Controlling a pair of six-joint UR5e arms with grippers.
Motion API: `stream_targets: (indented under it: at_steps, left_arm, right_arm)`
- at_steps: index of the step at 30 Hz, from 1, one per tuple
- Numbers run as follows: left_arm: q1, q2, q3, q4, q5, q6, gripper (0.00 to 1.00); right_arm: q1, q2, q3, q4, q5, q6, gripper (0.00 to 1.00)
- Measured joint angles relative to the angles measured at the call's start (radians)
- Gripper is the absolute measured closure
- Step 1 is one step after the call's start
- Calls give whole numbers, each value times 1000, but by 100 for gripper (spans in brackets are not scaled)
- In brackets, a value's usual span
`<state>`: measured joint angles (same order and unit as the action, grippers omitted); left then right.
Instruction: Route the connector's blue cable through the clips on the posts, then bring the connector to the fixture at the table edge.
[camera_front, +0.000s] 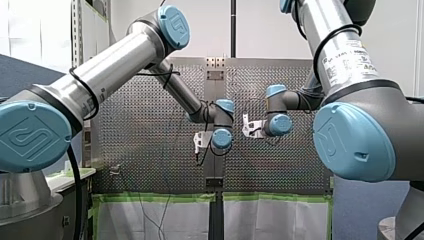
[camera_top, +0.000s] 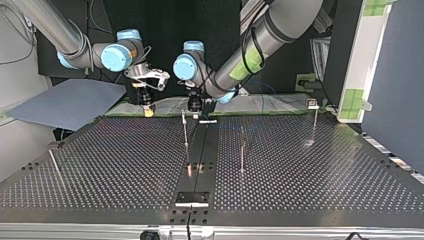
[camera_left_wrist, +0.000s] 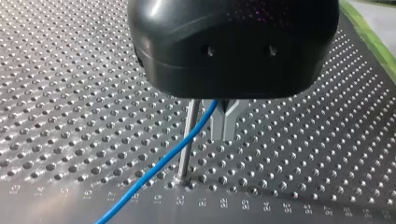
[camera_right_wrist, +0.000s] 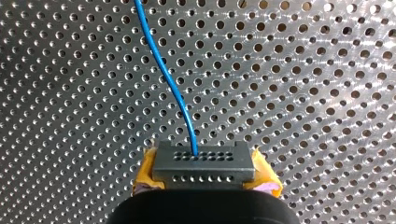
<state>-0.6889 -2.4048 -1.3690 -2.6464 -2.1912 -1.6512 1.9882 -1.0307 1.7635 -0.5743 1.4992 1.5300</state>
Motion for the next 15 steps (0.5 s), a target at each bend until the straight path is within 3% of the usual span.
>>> stream_targets:
  at_steps: [9,15]
  left_arm:
    - [11,0,6,-16,-4,-4,100]
    - [27,-1,26,-14,22,-2,100]
  right_arm:
    - [1,3,-1,-2,-9,-3,98]
    - [0,5,-4,-8,-10,2,98]
